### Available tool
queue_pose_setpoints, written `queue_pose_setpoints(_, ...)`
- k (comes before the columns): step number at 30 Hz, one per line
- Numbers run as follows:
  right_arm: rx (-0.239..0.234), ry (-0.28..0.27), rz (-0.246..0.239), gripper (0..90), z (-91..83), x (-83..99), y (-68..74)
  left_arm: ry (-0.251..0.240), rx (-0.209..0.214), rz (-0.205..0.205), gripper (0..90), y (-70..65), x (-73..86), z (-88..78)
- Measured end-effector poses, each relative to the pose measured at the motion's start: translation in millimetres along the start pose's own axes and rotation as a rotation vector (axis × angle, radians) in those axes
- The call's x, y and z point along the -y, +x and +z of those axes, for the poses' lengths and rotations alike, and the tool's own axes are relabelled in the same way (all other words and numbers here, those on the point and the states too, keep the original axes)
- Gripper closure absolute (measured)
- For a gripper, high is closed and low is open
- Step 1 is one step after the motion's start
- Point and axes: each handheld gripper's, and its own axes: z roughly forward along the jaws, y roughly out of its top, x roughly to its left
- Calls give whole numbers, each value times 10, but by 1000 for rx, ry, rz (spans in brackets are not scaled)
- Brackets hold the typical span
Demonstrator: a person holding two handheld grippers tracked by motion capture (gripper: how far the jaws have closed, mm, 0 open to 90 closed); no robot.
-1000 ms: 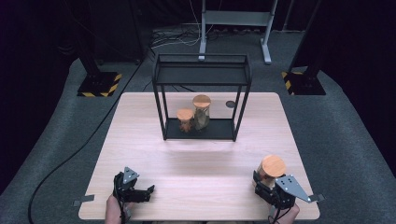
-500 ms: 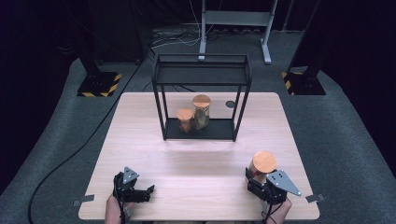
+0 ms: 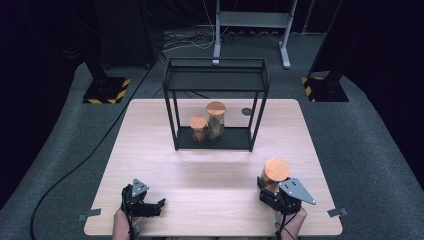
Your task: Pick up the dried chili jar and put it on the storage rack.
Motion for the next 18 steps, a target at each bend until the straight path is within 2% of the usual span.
queue_pose_setpoints(18, -20, 2, -16, 244, 153, -98, 47, 0, 0, 0, 2, 0, 0, 0)
